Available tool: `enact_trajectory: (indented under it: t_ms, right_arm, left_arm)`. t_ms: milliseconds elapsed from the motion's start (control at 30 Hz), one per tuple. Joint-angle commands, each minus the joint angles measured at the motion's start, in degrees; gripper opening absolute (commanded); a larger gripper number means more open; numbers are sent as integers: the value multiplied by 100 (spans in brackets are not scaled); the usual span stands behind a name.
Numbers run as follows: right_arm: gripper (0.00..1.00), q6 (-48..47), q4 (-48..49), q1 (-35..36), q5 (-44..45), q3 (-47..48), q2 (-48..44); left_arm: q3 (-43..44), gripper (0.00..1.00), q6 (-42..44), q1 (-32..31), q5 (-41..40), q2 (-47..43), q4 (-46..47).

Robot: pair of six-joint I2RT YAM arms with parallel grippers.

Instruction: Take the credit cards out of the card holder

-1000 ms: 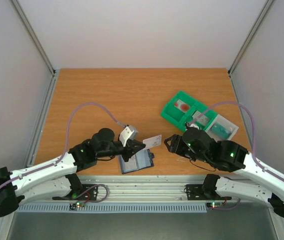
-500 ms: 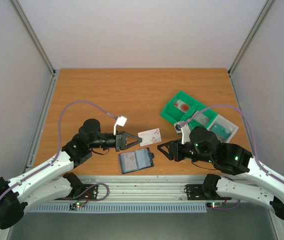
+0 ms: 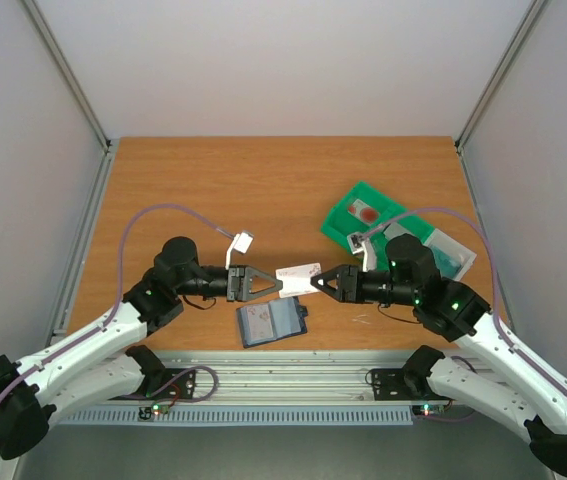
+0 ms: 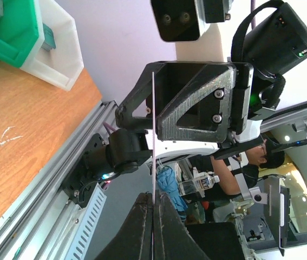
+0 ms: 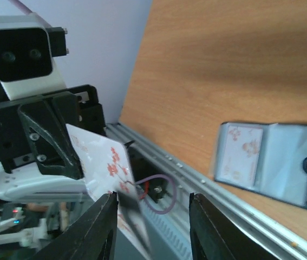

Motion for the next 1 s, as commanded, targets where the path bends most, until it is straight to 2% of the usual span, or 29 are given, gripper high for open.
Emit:
enact_trajectory:
  t_ms: [0,400,633,733,867,900,967]
  right_arm:
    - [35,383,778,-63,-783,-143,-12]
    - [20,626,1062,-70,-991,-429,-218]
    - [9,618,975,-65,-887,-447,-463]
    - [2,632,1018,-64,-891,-452,-508]
    - [1,647,1056,-69,-854,-466,-529]
    - [1,639,1042,-65,-810,-464,-528]
    - [1,611,949,-69,-684,-445,-510]
  left_arm:
    - [9,0,-170,26,188,-172,252]
    - [-101,0,-221,31,-30,-222,304]
    - [-112,0,-314,27,31,-67,449]
    - [-143,0,-339,30,7,-53,467]
    - [-130,0,-320,34,-79,-64,364]
    - [-95,3,-285,37,-132,-78,246]
    - [22,25,-81,37,-308,-151,-185]
